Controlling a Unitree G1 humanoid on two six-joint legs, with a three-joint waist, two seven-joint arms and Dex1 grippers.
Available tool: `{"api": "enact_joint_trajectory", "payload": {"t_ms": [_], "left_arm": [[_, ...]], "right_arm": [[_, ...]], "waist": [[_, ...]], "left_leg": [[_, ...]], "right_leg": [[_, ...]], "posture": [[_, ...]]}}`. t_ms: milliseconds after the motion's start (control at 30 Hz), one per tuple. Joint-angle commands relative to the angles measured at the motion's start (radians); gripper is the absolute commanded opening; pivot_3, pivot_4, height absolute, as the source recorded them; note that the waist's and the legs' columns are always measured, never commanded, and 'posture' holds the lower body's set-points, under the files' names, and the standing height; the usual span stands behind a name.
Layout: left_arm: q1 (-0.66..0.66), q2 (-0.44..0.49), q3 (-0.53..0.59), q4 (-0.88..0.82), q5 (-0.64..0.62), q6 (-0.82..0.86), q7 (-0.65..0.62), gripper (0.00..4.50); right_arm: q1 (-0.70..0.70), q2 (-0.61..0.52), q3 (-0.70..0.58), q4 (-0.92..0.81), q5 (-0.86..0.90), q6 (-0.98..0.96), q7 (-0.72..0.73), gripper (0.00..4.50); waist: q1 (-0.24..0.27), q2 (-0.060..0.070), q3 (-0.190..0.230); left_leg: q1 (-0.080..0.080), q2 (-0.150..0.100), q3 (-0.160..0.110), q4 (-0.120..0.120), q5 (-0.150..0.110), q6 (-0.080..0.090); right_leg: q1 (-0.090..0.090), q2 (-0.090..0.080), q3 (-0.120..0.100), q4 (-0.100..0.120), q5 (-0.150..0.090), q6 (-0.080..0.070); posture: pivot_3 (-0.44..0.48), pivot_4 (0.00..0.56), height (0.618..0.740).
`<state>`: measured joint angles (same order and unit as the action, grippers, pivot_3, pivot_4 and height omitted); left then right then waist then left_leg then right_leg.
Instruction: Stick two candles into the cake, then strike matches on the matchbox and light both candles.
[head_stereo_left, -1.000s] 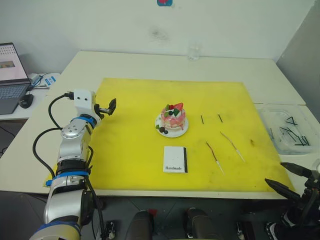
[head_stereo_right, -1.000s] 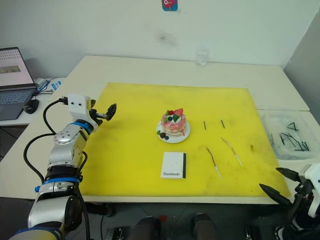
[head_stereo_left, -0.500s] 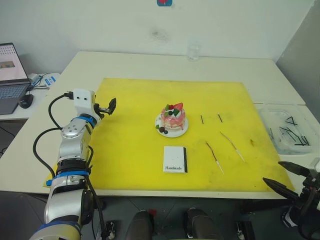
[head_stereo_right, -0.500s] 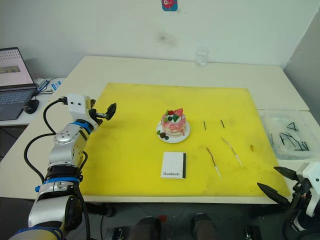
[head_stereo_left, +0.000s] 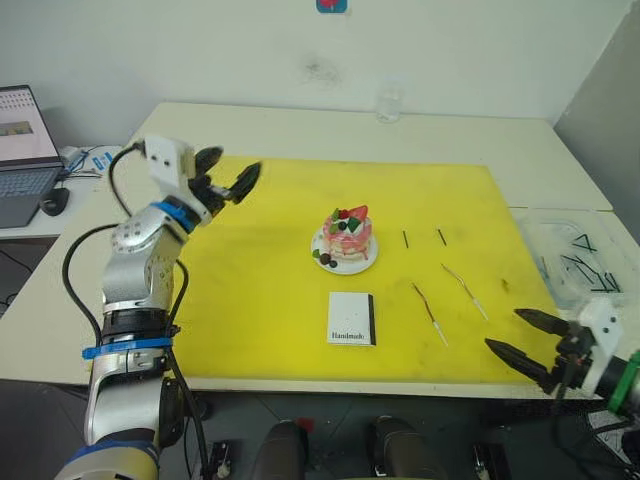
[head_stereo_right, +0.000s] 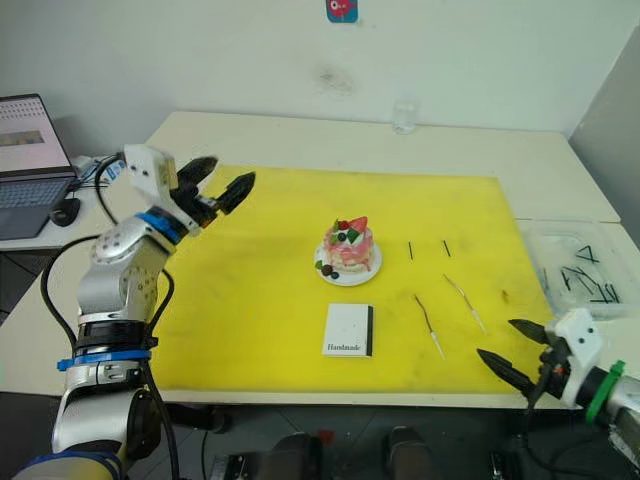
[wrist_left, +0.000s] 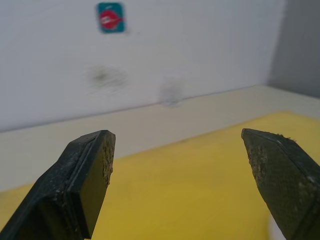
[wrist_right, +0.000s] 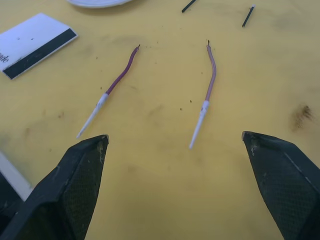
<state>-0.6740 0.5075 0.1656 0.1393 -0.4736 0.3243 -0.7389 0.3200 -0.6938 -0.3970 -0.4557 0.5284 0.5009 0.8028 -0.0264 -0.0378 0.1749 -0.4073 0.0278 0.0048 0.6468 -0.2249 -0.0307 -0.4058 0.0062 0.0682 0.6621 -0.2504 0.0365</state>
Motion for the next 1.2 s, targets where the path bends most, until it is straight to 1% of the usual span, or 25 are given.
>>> {"api": "enact_joint_trajectory", "payload": {"t_ms": [33,100,167,233,300,433,567,667,733,767,867,1000,1033,1200], "left_arm": [[-0.008,0.022,-0.074,-0.227,-0.119,0.162,-0.092,4.48],[-0.007,0.045,-0.139,-0.350,-0.155,0.241,-0.138,4.48],[0.002,0.075,-0.206,-0.440,-0.160,0.297,-0.173,4.48],[0.017,0.115,-0.279,-0.517,-0.142,0.321,-0.218,4.48],[0.036,0.159,-0.364,-0.579,-0.096,0.312,-0.268,4.48],[0.057,0.191,-0.442,-0.607,-0.031,0.280,-0.304,4.48],[0.061,0.181,-0.448,-0.585,0.002,0.255,-0.308,4.48],[0.063,0.169,-0.448,-0.558,0.027,0.230,-0.305,4.50],[0.069,0.167,-0.448,-0.555,0.037,0.222,-0.306,4.50],[0.071,0.166,-0.446,-0.555,0.039,0.222,-0.307,4.50],[0.074,0.163,-0.443,-0.555,0.039,0.222,-0.308,4.50],[0.075,0.156,-0.437,-0.555,0.036,0.223,-0.307,4.50],[0.075,0.155,-0.436,-0.553,0.036,0.221,-0.307,4.50],[0.074,0.141,-0.439,-0.542,0.039,0.213,-0.307,4.50]], "right_arm": [[-0.028,-0.004,0.022,-0.031,-0.017,0.032,-0.055,4.50],[-0.045,-0.004,0.037,-0.017,-0.036,0.050,-0.089,4.50],[-0.051,-0.008,0.051,-0.005,-0.054,0.059,-0.102,4.50],[-0.054,-0.008,0.062,0.003,-0.065,0.065,-0.110,4.50],[-0.062,-0.008,0.080,0.016,-0.083,0.066,-0.122,4.50],[-0.084,0.011,0.099,0.016,-0.081,0.079,-0.141,4.50],[-0.096,0.020,0.118,0.004,-0.084,0.101,-0.163,4.50],[-0.104,0.024,0.133,0.005,-0.088,0.128,-0.185,3.92],[-0.093,0.022,0.136,0.002,-0.089,0.135,-0.184,3.24],[-0.087,0.020,0.135,0.002,-0.088,0.135,-0.181,2.83],[-0.078,0.018,0.133,0.004,-0.085,0.135,-0.175,1.84],[-0.089,0.029,0.135,0.008,-0.078,0.129,-0.177,0.32],[-0.094,0.033,0.135,0.008,-0.076,0.128,-0.179,0.02],[-0.120,0.055,0.113,0.005,-0.054,0.126,-0.189,0.02]], "waist": [[0.000,0.000,0.000],[-0.002,0.000,0.000],[-0.003,0.000,0.000],[-0.004,0.001,0.000],[-0.006,0.001,-0.001],[-0.006,0.001,-0.001],[-0.006,0.001,-0.001],[-0.006,0.001,-0.001],[-0.006,0.001,-0.001],[-0.006,0.001,-0.001],[-0.005,0.001,-0.001],[-0.005,0.001,-0.001],[-0.005,0.001,-0.001],[-0.006,0.001,-0.001]], "left_leg": [[0.000,0.000,0.000,0.000,0.000,0.000],[0.000,0.000,0.000,0.000,0.000,0.000],[0.001,0.000,0.000,0.000,0.000,0.000],[0.002,0.000,0.001,0.000,0.000,0.000],[0.005,0.000,0.001,-0.001,0.000,0.000],[0.006,0.000,0.002,0.000,0.000,0.000],[0.006,0.000,0.002,0.000,0.000,0.000],[0.006,0.000,0.002,0.000,0.000,0.000],[0.006,0.000,0.002,0.000,0.000,0.000],[0.006,0.000,0.002,-0.001,0.000,0.000],[0.006,0.000,0.002,-0.001,0.000,0.000],[0.006,0.000,0.002,-0.001,0.000,0.000],[0.006,0.000,0.002,-0.001,0.000,0.000],[0.006,0.000,0.002,-0.001,0.000,0.000]], "right_leg": [[0.000,0.000,0.000,0.000,0.000,0.000],[0.000,0.000,0.001,0.000,0.000,0.000],[0.000,0.001,0.001,0.000,0.000,0.000],[0.000,0.002,0.002,0.001,0.000,0.000],[0.001,0.002,0.003,0.002,0.000,-0.001],[0.002,0.004,0.004,0.003,0.000,-0.002],[0.002,0.006,0.004,0.002,0.000,-0.003],[0.001,0.006,0.004,0.002,0.000,-0.003],[0.001,0.006,0.004,0.001,0.000,-0.003],[0.001,0.006,0.004,0.001,0.000,-0.003],[0.001,0.006,0.003,0.001,0.000,-0.003],[0.001,0.006,0.003,0.002,0.000,-0.003],[0.001,0.006,0.003,0.002,0.000,-0.003],[0.001,0.006,0.004,0.002,0.000,-0.003]], "posture": [[0.000,0.150,0.740],[0.000,0.150,0.740],[0.000,0.150,0.740],[0.000,0.150,0.740],[0.000,0.150,0.740],[0.000,0.150,0.740],[0.000,0.150,0.740],[0.000,0.150,0.740],[0.000,0.150,0.740],[0.000,0.150,0.740],[0.000,0.150,0.740],[0.000,0.150,0.740],[0.000,0.150,0.740],[0.000,0.150,0.740]]}}
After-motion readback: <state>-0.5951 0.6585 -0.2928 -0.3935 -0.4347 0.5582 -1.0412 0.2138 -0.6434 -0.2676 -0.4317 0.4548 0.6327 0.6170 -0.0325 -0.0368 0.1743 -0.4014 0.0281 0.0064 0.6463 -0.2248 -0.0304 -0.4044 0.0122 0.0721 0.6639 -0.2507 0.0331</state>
